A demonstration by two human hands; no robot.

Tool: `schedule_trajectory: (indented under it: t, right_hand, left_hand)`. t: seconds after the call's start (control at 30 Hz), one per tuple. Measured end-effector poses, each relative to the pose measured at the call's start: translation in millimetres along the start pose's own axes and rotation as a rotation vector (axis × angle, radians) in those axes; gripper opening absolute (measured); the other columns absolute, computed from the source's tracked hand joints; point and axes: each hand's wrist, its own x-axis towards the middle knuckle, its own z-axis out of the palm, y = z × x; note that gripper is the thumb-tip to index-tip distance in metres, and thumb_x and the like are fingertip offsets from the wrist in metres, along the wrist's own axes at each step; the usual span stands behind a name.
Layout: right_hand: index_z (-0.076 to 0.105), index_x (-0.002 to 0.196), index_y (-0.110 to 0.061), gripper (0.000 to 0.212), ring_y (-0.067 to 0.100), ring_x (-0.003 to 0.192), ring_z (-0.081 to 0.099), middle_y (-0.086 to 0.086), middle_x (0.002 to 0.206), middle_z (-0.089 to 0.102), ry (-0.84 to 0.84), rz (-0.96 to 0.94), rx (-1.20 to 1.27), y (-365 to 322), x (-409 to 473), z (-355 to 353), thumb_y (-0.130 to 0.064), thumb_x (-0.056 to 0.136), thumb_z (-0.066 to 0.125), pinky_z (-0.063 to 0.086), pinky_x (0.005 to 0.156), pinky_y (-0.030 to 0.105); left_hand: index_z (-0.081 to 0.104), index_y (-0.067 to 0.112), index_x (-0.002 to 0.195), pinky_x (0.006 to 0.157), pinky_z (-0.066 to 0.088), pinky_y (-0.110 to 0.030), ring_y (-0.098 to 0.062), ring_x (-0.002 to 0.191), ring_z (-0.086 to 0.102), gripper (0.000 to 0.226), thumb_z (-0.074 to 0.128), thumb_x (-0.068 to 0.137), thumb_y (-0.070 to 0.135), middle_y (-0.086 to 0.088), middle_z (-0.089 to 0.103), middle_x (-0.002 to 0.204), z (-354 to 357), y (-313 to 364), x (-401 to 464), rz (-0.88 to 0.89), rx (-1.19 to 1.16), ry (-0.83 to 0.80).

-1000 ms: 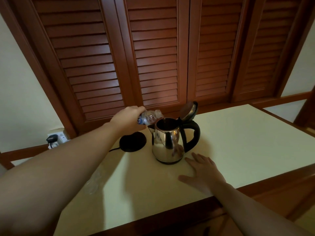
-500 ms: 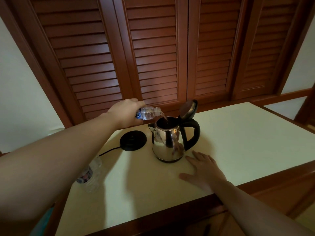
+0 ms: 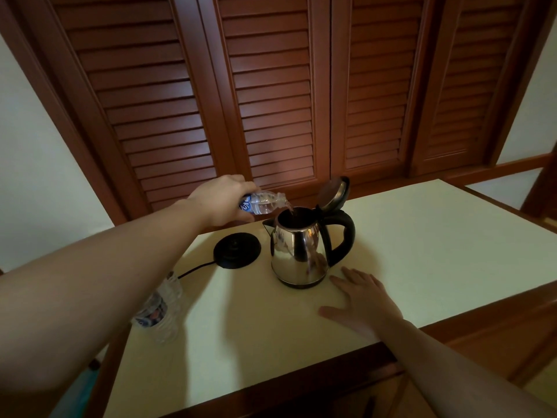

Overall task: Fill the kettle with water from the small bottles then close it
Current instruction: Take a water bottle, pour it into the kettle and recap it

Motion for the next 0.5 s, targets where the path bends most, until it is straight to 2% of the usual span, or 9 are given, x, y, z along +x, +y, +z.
schedule_trajectory:
  t: [0.5]
  right_hand:
    - [0.02, 0.161, -0.043, 0.105, 0.017, 0.158, 0.004, -0.009, 0.173, 0.006, 0.001, 0.006, 0.004, -0.3, -2.1, -0.3, -0.099, 0.073, 0.033, 0.005, 0.128, 0.041]
  left_hand:
    - [0.049, 0.035, 0.15, 0.083, 0.054, -0.043, -0.024, 0.114, 0.053, 0.077, 0.077, 0.083, 0.058, 0.002, 0.054, 0.113, -11.9, -2.1, 4.3, 0.036, 0.094, -0.046]
